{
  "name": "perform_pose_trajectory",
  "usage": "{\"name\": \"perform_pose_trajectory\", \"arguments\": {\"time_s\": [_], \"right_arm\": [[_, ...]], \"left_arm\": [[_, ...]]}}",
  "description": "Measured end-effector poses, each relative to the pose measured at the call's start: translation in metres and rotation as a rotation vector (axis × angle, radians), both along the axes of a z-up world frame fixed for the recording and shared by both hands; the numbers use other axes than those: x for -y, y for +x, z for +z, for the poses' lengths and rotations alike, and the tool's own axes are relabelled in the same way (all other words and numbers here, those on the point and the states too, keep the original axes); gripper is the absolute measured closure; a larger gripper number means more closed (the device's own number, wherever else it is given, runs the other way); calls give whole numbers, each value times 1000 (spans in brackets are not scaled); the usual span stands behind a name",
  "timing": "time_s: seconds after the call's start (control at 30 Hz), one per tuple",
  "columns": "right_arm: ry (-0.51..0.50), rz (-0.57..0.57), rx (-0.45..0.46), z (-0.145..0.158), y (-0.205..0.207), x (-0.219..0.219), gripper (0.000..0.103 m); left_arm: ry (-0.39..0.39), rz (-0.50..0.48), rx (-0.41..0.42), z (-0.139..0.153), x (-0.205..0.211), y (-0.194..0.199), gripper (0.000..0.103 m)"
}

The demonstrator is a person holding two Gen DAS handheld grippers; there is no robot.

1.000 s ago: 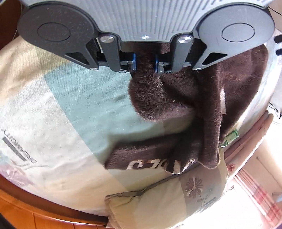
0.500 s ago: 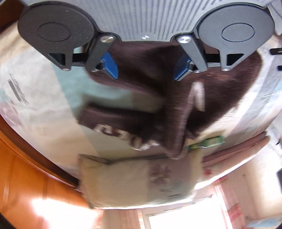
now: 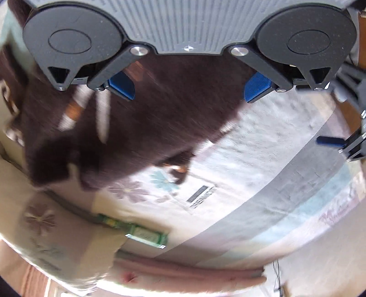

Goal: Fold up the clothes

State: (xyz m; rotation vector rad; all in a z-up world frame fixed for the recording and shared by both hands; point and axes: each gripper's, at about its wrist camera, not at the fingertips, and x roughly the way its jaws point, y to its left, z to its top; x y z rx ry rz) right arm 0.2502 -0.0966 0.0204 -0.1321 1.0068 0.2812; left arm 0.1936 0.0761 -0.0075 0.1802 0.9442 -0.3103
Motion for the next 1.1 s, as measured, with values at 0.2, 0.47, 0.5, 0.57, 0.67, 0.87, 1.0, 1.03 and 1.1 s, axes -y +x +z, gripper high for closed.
{"name": "perform_pose_trajectory", "arguments": {"time_s": [0.2, 0.47, 0.5, 0.57, 0.67, 0.87, 1.0, 1.03, 1.1], "right_arm": [[-156, -4, -52, -36, 29, -43, 0], [-143, -169, -51, -29, 0, 53, 0], [-142, -194, -47, -26, -5, 68, 0], [-143, -242, -43, -23, -15, 97, 0], [-116, -316, -58, -28, -27, 137, 0], [20, -425, -57, -41, -49, 191, 0], [115, -453, -39, -47, -61, 206, 0], [126, -455, -32, -48, -63, 207, 0], [153, -467, -29, -52, -63, 209, 0]], "left_arm": [[-24, 29, -19, -6, -17, -2, 1], [-32, -15, -9, -1, 1, 3, 1], [-31, -25, -13, -2, 7, 5, 1], [-29, -45, -19, -4, 20, 8, 1], [-36, -81, -28, -5, 41, 13, 1], [-43, -143, -10, 0, 84, 26, 1], [-46, -194, 2, -6, 113, 38, 1], [-37, -200, 3, -11, 120, 42, 1], [-4, -201, -1, -24, 132, 49, 1]]}}
